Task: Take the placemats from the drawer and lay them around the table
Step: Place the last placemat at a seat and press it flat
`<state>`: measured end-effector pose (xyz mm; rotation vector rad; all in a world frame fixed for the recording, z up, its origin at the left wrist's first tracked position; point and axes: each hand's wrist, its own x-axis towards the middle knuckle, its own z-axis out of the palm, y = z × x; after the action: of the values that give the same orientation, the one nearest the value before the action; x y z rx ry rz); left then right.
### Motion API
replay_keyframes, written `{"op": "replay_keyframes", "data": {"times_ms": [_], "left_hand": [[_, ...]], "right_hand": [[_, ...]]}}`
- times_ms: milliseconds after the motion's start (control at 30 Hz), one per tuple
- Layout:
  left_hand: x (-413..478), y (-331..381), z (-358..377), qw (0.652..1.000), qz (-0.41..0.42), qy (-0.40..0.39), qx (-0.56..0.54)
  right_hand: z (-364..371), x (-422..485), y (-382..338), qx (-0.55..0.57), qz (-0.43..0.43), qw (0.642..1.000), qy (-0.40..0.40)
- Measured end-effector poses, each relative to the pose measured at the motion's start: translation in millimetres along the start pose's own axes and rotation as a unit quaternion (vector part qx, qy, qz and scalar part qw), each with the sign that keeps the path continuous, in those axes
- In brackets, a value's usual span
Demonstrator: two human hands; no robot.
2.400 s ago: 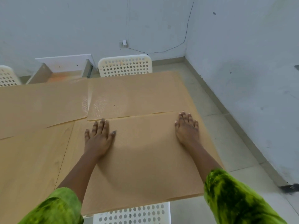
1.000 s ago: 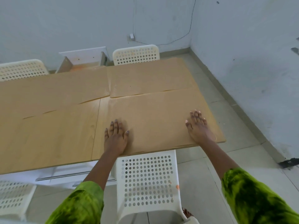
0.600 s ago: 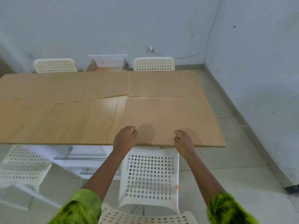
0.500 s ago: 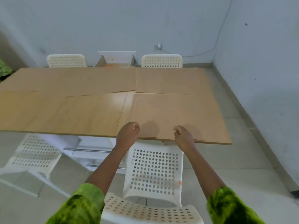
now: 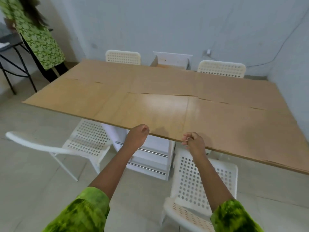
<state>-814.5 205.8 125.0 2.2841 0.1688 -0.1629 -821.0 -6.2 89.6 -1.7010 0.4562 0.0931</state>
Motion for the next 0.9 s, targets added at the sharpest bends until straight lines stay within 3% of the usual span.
{"op": "replay_keyframes", "data": {"times_ms": [367,733,900], "left_hand": [[94.7,-58.8,-84.2,0.996,0.018,-0.021,-0.088],[244.9,-47.6,-97.6,0.994,-0.014,-0.046,-0.101],[317.7,-45.7,-89.9,0.994,-0.053,-0.039,-0.084]], "right_hand": [[105.0,37.6,-39.7,0.01,0.013,0.999,0.044],[137.3,180.2,-81.9,0.021,0.024,0.996,0.089],[134.4,252.1,-100.6,-0.043,0.018,0.992,0.121]]}}
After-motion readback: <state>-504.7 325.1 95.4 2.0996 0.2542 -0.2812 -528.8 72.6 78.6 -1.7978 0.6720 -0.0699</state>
